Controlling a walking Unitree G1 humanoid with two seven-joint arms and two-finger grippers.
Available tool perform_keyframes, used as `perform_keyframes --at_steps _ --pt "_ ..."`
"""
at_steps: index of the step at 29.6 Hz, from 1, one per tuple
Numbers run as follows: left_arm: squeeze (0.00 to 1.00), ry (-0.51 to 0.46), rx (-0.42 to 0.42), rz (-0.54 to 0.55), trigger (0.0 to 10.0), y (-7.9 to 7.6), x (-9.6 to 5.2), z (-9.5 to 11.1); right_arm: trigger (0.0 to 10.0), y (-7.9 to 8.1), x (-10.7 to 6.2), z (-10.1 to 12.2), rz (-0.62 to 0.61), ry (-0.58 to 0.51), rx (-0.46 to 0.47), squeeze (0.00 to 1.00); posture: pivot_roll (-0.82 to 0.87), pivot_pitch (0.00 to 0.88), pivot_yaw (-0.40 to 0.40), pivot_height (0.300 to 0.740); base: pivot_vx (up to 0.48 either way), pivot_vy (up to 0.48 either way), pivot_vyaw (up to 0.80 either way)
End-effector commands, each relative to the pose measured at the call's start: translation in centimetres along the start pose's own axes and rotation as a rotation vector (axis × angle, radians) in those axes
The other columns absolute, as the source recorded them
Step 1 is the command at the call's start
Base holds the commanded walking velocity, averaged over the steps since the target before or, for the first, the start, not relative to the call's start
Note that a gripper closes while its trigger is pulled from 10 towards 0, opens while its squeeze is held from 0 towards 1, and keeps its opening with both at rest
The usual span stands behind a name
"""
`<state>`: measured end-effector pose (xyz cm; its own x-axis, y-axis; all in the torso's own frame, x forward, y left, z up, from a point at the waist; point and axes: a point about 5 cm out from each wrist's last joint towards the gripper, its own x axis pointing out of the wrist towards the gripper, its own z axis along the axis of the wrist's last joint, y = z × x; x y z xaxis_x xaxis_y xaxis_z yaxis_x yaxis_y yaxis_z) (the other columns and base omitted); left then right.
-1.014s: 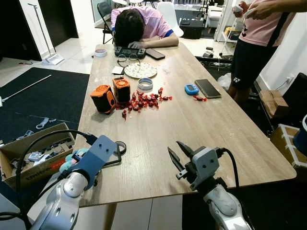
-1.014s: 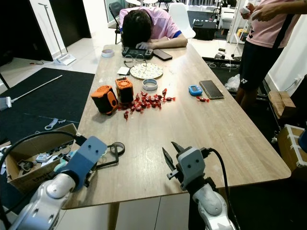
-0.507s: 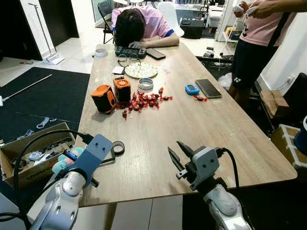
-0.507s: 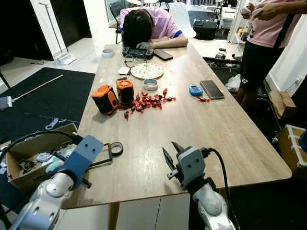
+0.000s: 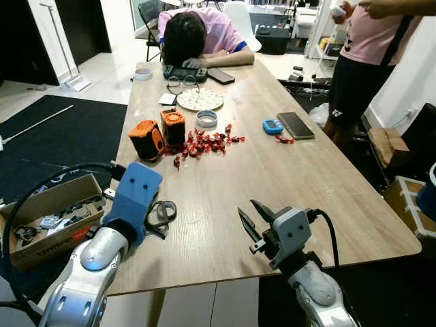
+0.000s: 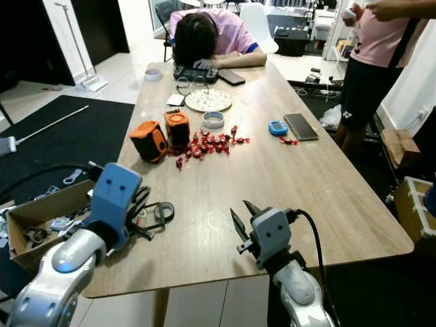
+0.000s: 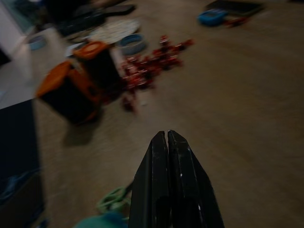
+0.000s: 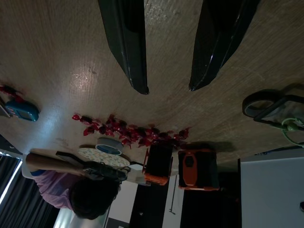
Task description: Hang keys on a hook
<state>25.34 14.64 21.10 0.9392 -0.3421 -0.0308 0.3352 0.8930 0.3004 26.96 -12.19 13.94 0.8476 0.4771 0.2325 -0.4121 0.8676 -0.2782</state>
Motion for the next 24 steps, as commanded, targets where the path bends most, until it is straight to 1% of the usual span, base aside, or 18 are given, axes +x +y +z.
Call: perform_keyframes --at_steps 1,2,3,4,5,6,7,8,10,11,14,16,17,18,19,21,23,24 --pt "0.0 -0.026 -0.022 -0.068 10.0 -0.9 -0.5 0.2 10.0 0.0 -0.1 -0.3 0.001 0.016 0.009 0.0 0.08 0.12 0.0 0.74 0.0 0.0 0.0" --pt "0.0 -0.026 -0.022 -0.068 10.0 -0.9 -0.5 0.2 10.0 0.0 -0.1 -0.3 0.001 0.016 0.009 0.0 0.08 0.12 0.0 0.74 0.0 0.0 0.0" --pt "0.0 -0.049 -0.026 -0.101 10.0 -1.4 -0.6 0.6 10.0 0.0 -0.1 -0.4 0.001 0.016 0.01 0.0 0.09 0.118 -0.002 0.74 0.0 0.0 0.0" --pt "0.0 -0.062 -0.026 -0.11 10.0 -1.7 -0.6 0.7 10.0 0.0 -0.1 -0.4 0.001 0.016 0.01 0.0 0.09 0.118 -0.002 0.74 0.0 0.0 0.0" --pt "0.0 -0.057 0.019 -0.071 10.0 -1.6 -0.1 0.6 10.0 0.0 -0.1 -0.4 0.002 0.016 0.011 0.0 0.09 0.117 -0.004 0.74 0.0 0.0 0.0" --pt "0.0 -0.057 0.019 -0.071 10.0 -1.6 -0.1 0.6 10.0 0.0 -0.1 -0.4 0.002 0.016 0.011 0.0 0.09 0.117 -0.004 0.74 0.0 0.0 0.0" --pt "0.0 -0.035 0.074 -0.02 10.0 -1.4 0.4 0.2 10.0 0.0 -0.1 -0.4 0.003 0.016 0.011 0.0 0.09 0.116 -0.005 0.74 0.0 0.0 0.0" --pt "0.69 -0.019 0.102 0.011 10.0 -1.0 0.7 -0.2 10.0 0.0 0.0 -0.4 0.003 0.016 0.011 0.0 0.09 0.116 -0.005 0.74 0.0 0.0 0.0" --pt "0.69 -0.019 0.102 0.011 10.0 -1.0 0.7 -0.2 10.0 0.0 0.0 -0.4 0.003 0.016 0.011 0.0 0.09 0.116 -0.005 0.74 0.0 0.0 0.0" --pt "1.0 -0.009 0.117 0.014 10.0 -0.8 0.8 -0.5 10.0 0.0 0.0 -0.4 0.004 0.016 0.011 0.0 0.09 0.116 -0.005 0.74 0.0 0.0 0.0" --pt "1.0 -0.006 0.124 0.001 10.0 -0.6 0.7 -0.5 10.0 -0.1 0.0 -0.4 0.003 0.016 0.01 0.0 0.08 0.114 -0.006 0.74 0.0 0.0 0.0" --pt "1.0 0.016 0.17 -0.097 10.0 0.7 -0.1 -0.6 10.0 -0.2 -0.2 -0.6 -0.004 0.024 0.014 0.0 0.08 0.119 -0.008 0.74 0.0 0.0 0.0" --pt "1.0 0.016 0.17 -0.097 10.0 0.7 -0.1 -0.6 10.0 -0.2 -0.2 -0.6 -0.004 0.024 0.014 0.0 0.08 0.119 -0.008 0.74 0.0 0.0 0.0" --pt "1.0 0.026 0.184 -0.121 10.0 1.2 -0.4 -0.7 10.0 -0.3 -0.2 -0.6 -0.006 0.026 0.016 0.0 0.08 0.119 -0.008 0.74 0.0 0.0 0.0" --pt "1.0 0.026 0.184 -0.121 10.0 1.2 -0.4 -0.7 10.0 -0.3 -0.2 -0.6 -0.006 0.026 0.016 0.0 0.08 0.119 -0.008 0.74 0.0 0.0 0.0" --pt "1.0 0.081 0.232 -0.115 10.0 2.6 0.2 -1.2 10.0 -0.2 -0.1 -0.6 -0.003 0.026 0.02 0.0 0.09 0.122 -0.007 0.74 0.0 0.0 0.0" --pt "1.0 0.081 0.232 -0.115 10.0 2.6 0.2 -1.2 10.0 -0.2 -0.1 -0.6 -0.003 0.026 0.02 0.0 0.09 0.122 -0.007 0.74 0.0 0.0 0.0" --pt "1.0 0.107 0.26 -0.097 10.0 3.2 0.6 -1.6 10.0 -0.1 0.0 -0.6 -0.002 0.024 0.02 0.0 0.09 0.123 -0.007 0.74 0.0 0.0 0.0"
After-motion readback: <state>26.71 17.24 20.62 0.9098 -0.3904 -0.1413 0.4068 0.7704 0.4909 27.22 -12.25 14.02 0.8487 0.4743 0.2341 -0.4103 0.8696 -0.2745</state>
